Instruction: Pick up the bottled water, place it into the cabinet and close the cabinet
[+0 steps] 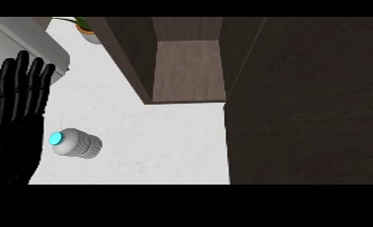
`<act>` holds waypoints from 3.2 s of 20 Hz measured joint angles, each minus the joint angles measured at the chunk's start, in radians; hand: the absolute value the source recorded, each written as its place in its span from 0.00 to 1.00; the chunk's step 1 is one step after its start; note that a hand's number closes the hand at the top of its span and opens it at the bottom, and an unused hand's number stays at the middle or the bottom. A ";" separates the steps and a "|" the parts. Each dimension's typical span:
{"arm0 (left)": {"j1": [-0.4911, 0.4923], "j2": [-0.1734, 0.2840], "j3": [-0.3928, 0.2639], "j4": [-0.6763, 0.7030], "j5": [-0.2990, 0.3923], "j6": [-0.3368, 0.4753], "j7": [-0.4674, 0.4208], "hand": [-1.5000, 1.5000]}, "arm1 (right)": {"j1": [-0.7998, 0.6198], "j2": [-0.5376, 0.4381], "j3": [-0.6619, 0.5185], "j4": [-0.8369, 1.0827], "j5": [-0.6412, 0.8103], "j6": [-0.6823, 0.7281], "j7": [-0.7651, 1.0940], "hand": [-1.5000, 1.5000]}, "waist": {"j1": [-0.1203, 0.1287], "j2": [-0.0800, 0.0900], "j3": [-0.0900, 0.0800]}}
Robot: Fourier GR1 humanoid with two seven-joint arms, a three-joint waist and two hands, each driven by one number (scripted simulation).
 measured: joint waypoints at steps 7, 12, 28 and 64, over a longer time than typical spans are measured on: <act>0.094 0.054 -0.025 -0.013 0.198 -0.201 -0.037 0.00 | 0.070 -0.012 0.022 -0.073 -0.031 0.051 0.000 0.00 | 0.027 -0.002 0.006; 0.230 0.055 -0.028 0.012 0.399 -0.247 0.114 0.00 | 0.171 0.046 0.084 -0.094 -0.185 0.083 0.094 0.00 | 0.033 -0.004 0.008; 0.498 0.152 0.225 -0.020 0.732 -0.509 0.190 0.00 | 0.452 0.075 0.141 -0.169 -0.291 0.207 0.034 0.00 | 0.032 -0.005 0.008; 0.100 0.161 0.465 0.736 0.296 -0.761 -0.175 0.00 | 0.606 0.070 0.178 -0.142 -0.238 0.322 -0.144 0.00 | 0.022 -0.003 0.008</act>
